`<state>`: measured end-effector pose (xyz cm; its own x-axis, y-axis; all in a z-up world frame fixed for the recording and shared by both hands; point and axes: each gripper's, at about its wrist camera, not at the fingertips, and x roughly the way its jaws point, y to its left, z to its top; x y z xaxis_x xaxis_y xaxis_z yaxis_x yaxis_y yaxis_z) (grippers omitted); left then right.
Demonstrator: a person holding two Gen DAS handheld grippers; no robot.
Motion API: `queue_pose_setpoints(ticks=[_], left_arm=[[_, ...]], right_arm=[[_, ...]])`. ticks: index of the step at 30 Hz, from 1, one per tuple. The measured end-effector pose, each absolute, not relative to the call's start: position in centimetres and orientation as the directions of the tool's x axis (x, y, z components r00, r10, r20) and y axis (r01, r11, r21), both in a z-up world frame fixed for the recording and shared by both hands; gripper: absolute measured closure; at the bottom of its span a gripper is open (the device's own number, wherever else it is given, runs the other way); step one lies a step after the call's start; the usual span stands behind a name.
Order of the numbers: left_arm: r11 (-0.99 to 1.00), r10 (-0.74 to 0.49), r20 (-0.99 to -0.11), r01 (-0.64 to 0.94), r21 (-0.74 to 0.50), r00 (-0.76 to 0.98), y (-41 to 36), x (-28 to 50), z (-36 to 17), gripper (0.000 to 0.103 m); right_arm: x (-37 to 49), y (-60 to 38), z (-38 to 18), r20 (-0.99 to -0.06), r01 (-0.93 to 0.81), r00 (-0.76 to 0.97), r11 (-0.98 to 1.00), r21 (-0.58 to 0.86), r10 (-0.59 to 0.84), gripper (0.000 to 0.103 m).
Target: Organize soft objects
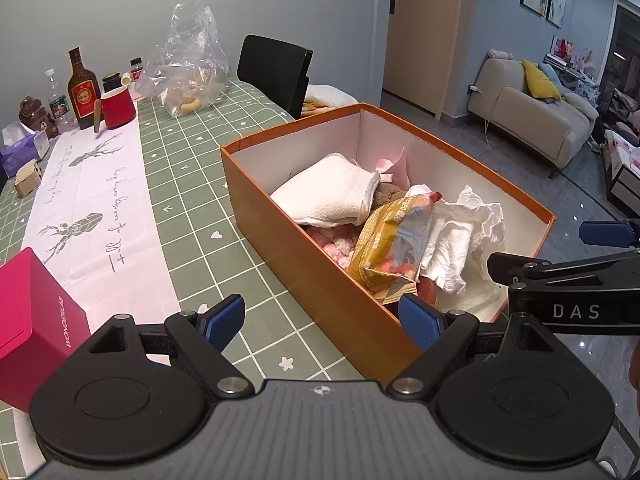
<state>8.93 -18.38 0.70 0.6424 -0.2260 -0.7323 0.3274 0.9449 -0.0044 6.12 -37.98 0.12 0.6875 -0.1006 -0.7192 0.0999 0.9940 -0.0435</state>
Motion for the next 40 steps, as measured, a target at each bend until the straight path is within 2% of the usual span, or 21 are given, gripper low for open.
queue_pose_setpoints(ticks=[35, 40], left_arm=[[0.937, -0.232, -0.716, 0.349, 0.017, 0.659, -18.68, 8.48, 0.64, 0.001], [0.929, -0.274, -0.693, 0.37, -0.011, 0.667, -18.57, 8.09, 0.83, 0.001]], right_arm=[[6.19, -38.13, 0.25, -0.715, 0.107, 0.692, 0.994, -0.028, -0.095, 0.003], [6.19, -38.2, 0.24, -0.714, 0.107, 0.693, 0.994, -0.03, -0.097, 0.003]])
